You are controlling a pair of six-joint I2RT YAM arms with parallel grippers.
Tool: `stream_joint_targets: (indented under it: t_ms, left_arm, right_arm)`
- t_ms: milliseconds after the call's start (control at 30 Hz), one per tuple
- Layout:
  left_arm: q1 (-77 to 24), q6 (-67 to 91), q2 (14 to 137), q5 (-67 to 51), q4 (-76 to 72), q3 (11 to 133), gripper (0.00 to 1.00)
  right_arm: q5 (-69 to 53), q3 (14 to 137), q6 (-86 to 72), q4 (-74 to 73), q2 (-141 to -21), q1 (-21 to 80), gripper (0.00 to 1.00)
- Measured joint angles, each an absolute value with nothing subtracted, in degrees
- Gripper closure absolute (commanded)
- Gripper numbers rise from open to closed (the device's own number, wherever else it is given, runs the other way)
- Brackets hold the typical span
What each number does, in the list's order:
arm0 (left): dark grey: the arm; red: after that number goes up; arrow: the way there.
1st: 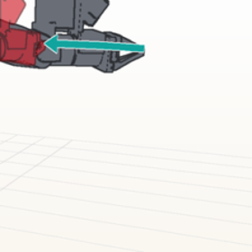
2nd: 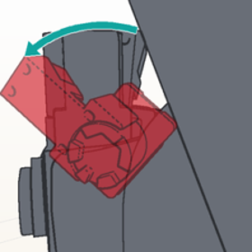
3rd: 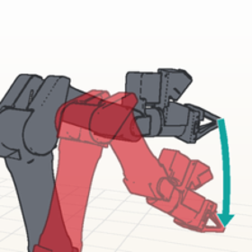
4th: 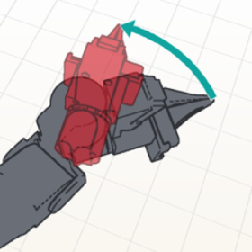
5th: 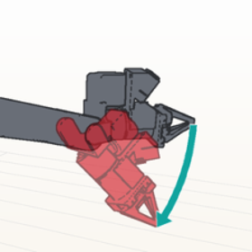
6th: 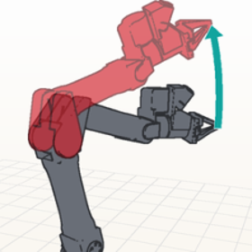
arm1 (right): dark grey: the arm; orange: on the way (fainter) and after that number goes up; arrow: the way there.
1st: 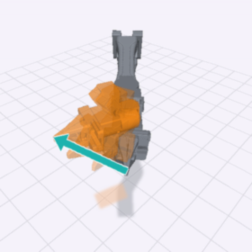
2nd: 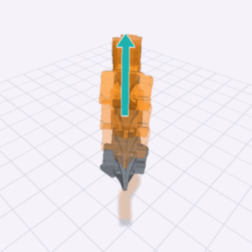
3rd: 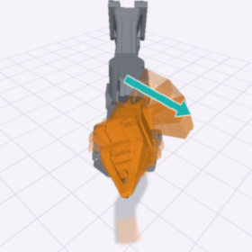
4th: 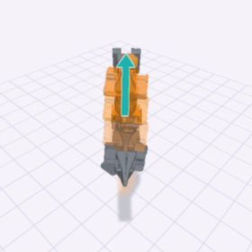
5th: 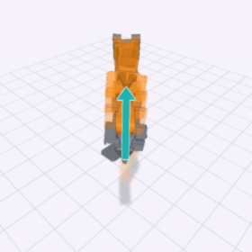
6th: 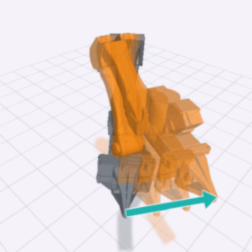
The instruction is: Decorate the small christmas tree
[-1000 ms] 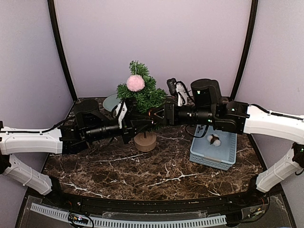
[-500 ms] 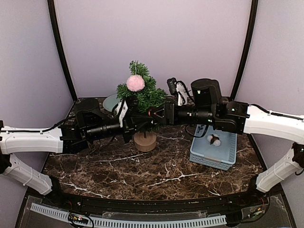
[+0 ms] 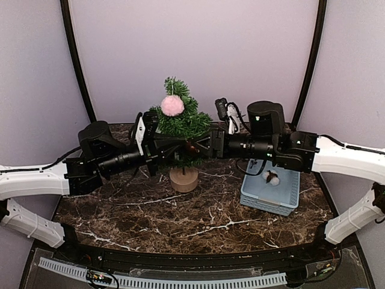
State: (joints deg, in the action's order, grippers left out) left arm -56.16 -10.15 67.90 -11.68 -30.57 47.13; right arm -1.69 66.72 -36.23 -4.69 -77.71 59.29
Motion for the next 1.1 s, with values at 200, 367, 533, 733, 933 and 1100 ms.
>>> stream_joint_targets:
  t_ms: [200,367,533,733,933,1100]
  left_arm:
    - [-56.2,-9.8,67.6,-11.6,-31.4,46.7,1.0]
    - [-56.2,-9.2,67.6,-11.6,-31.7,46.7,1.0]
    - [-56.2,-8.7,66.7,-11.9,-31.6,46.7,1.0]
    - [-56.2,-8.5,65.3,-13.2,-30.2,46.8,1.0]
    - [-56.2,-8.3,64.8,-14.5,-28.8,48.1,1.0]
    - [-56.2,-8.2,64.7,-15.3,-28.0,50.3,1.0]
  right_arm:
    - [-1.7,65.6,-36.5,-2.9,-76.2,59.4,0.44]
    - [-1.8,65.2,-36.7,-2.8,-76.1,59.4,0.37]
    - [-1.9,63.1,-36.6,-1.6,-75.2,59.4,0.34]
    - [-2.9,56.2,-32.3,3.9,-69.7,59.4,0.21]
    - [-4.5,48.5,-23.6,10.4,-64.9,59.5,0.14]
    - [-6.9,45.9,-18.6,15.4,-66.6,59.8,0.08]
